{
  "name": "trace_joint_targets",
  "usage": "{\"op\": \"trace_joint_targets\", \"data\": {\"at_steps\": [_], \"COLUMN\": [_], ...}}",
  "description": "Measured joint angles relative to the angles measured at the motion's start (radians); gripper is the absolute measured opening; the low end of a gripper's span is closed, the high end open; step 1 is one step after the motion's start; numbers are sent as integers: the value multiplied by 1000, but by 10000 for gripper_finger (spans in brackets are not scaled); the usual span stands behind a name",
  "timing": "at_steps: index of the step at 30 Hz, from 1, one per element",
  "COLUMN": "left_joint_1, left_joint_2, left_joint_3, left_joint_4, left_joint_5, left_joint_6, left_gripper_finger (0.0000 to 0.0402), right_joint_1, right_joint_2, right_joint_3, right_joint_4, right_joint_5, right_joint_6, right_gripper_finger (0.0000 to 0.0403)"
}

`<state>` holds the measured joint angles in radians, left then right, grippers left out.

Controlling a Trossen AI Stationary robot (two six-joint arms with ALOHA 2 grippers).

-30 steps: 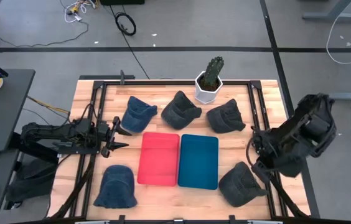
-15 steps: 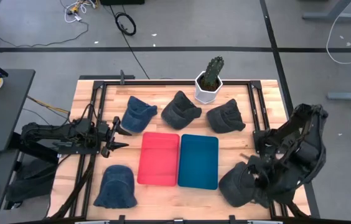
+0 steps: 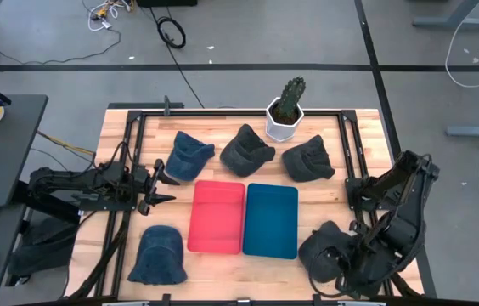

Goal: Pick & Place hat
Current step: Put the bottom right black cap into the blue bin

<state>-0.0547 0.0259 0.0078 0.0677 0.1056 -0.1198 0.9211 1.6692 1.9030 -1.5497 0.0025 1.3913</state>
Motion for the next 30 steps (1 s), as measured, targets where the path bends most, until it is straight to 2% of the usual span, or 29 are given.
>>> {"op": "trace_joint_targets", "data": {"at_steps": [5,10,13,24,30], "left_joint_1": [0,0,0,0,0], "left_joint_2": [0,0,0,0,0], "left_joint_3": [0,0,0,0,0], "left_joint_4": [0,0,0,0,0], "left_joint_5": [0,0,0,0,0], "left_joint_6": [0,0,0,0,0], "left_gripper_finger": [227,227,227,227,227], "right_joint_1": [0,0,0,6,10], "right_joint_2": [8,5,1,-57,-99], "right_joint_3": [-41,-172,-255,-595,-736], "right_joint_4": [-15,-13,6,272,424], "right_joint_5": [14,-29,-66,-67,-73], "right_joint_6": [61,96,114,140,179], "right_gripper_finger": [23,48,79,230,266]}}
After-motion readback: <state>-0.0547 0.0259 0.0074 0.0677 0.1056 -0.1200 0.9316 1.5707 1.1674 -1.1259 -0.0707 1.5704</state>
